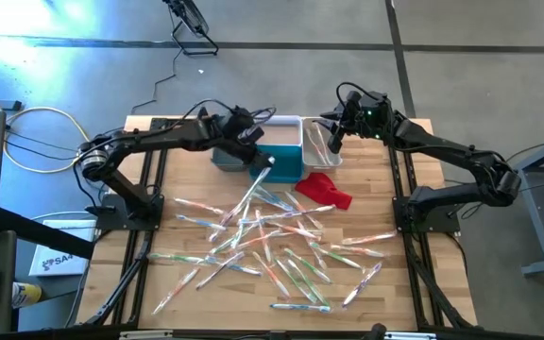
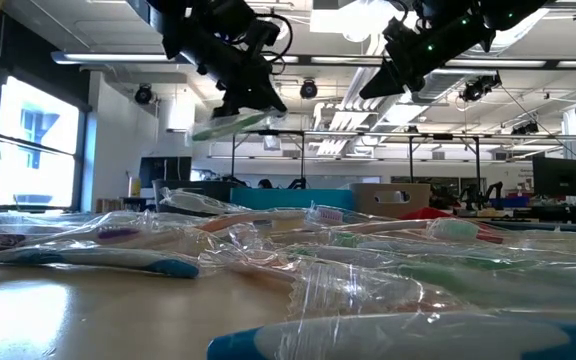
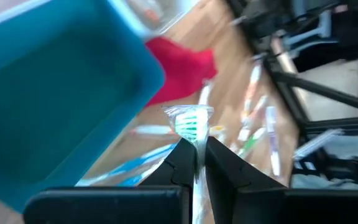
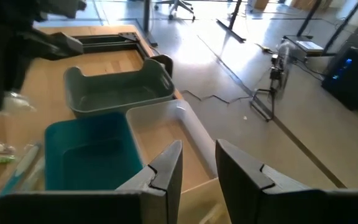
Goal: Pick & Place Toothbrushes
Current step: Put the green toothbrush into the transparent bin
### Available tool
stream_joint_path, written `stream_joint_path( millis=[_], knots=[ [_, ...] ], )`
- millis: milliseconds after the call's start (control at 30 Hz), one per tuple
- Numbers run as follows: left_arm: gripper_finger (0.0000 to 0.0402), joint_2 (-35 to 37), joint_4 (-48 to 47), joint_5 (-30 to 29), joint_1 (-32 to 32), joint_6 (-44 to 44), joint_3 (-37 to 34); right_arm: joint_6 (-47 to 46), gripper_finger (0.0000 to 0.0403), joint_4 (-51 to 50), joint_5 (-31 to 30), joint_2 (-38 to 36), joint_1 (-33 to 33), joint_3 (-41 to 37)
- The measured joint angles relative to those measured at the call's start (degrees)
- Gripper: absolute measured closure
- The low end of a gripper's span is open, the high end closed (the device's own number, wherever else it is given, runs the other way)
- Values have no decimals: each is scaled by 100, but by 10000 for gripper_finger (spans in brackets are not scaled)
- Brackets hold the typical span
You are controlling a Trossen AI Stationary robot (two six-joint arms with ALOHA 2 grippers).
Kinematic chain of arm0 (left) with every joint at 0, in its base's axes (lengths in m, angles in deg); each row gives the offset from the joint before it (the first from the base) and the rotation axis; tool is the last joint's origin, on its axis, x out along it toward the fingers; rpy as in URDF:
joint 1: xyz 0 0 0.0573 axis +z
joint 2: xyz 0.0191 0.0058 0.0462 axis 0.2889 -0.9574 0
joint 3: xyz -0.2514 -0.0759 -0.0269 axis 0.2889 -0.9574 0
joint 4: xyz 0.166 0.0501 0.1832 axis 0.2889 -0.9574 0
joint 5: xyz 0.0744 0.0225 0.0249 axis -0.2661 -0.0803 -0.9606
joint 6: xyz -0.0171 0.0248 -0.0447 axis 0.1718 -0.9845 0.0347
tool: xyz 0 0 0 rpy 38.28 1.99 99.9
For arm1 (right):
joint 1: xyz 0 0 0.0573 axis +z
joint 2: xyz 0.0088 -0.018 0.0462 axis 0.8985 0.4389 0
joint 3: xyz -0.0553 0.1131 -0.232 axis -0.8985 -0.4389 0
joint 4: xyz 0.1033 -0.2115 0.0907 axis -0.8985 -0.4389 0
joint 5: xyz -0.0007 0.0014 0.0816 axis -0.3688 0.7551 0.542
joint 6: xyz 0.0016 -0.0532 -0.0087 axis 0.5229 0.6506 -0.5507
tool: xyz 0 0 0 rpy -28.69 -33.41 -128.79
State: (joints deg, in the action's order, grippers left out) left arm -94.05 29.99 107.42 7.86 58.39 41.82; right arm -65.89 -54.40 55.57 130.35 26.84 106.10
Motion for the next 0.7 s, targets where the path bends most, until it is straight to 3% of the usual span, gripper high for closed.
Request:
stream_joint_path(
  millis=[200,433,600,700],
  knots=[
    [387,4,704,699,340,-30,0,6,312,-1,-644,0,-2,0],
    [387,66,1033,1116,722,-250,210,4,312,-2,-659,-7,0,1],
    [387,94,1034,1054,971,-869,729,4,312,0,-660,-7,-2,0],
    [387,94,996,555,1189,-1318,993,-13,312,2,-717,-7,0,1]
  ],
)
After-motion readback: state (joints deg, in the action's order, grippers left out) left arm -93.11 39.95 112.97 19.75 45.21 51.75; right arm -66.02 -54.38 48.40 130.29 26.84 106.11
